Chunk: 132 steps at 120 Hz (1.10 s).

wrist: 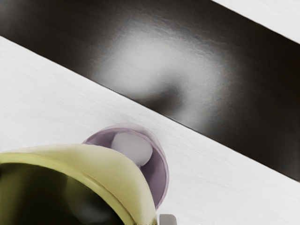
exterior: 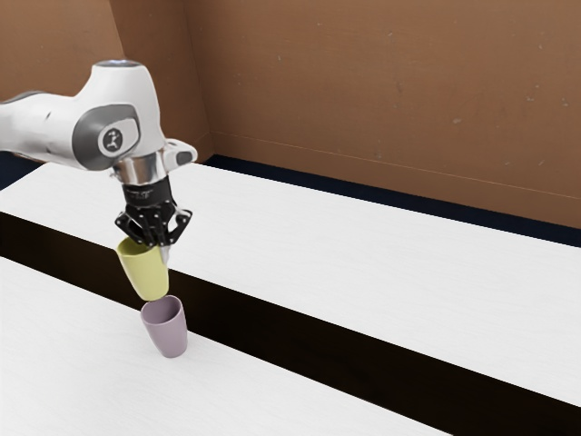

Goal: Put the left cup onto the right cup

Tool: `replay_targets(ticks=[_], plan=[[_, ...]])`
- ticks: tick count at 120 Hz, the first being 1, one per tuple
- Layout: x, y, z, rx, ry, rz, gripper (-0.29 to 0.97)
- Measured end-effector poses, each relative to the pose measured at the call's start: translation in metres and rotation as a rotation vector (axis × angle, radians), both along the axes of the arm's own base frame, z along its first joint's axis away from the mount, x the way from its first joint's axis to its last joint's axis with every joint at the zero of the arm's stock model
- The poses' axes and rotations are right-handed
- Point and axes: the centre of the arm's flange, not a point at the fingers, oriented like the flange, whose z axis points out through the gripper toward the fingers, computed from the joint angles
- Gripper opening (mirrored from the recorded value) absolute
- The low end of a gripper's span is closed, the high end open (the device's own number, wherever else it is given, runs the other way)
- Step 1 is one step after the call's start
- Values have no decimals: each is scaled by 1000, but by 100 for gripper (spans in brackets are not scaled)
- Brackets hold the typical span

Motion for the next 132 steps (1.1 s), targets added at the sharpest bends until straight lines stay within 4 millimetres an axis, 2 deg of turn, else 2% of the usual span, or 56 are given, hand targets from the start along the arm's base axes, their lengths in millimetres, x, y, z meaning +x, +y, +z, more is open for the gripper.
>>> replay_targets(ticks=[72,132], plan=[[-9,-4,-20,14,29,133,-10],[4,0,-30,22,-10,162,-10]])
